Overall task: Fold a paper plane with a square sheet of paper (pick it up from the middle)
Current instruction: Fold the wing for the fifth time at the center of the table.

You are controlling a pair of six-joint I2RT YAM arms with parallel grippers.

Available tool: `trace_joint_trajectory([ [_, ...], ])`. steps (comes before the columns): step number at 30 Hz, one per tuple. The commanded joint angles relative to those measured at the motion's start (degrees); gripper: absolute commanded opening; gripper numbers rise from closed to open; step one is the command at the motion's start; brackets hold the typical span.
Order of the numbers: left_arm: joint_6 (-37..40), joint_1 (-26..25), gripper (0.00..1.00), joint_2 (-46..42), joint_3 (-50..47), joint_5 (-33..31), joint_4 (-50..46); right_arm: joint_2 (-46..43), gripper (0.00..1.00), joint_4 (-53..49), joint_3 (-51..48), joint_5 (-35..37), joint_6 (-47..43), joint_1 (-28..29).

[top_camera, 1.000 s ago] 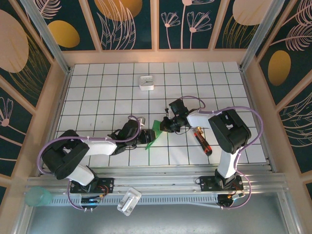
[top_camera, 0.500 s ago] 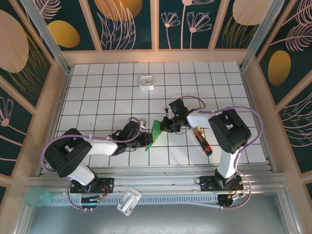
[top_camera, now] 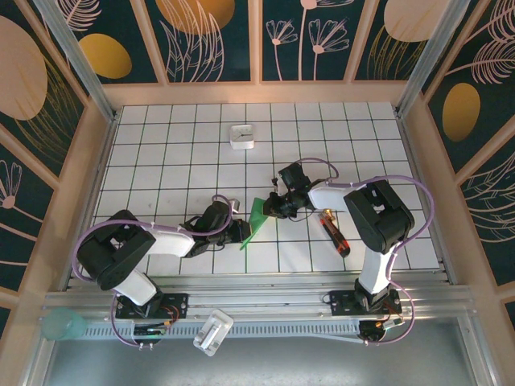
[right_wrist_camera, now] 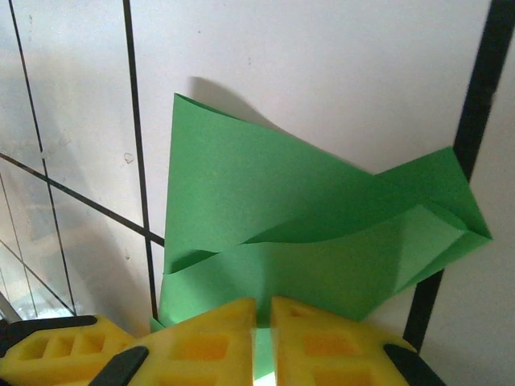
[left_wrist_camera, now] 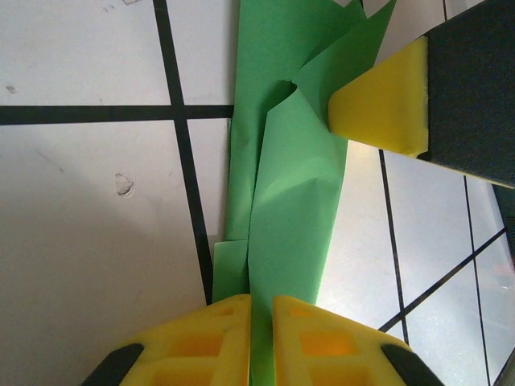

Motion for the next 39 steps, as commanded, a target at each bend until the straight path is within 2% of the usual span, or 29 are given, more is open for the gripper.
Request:
trace_joint_trajectory([
  [1,-0.6,-0.4,0.14,1.9,-1.0,0.9,0.0,-0.3,0.16,-0.6,1.4,0.9,-1.7,0.2],
  [19,-0.1,-0.3,0.11,1.8,-1.5,0.0,-0.7,-4.1,0.20,2.1,2.2,-2.3,-2.3,0.4],
  [29,-0.2,-0.3,0.11,1.7,-1.5,-0.1,-0.9,-1.2,0.21,4.3,2.5,-4.9,-1.8,3.2],
  [39,-0.1,-0.3,0.12,1.3,-1.4,-0.1,-1.2,1.8,0.18,4.0,1.6,-3.0,-3.0,2.9],
])
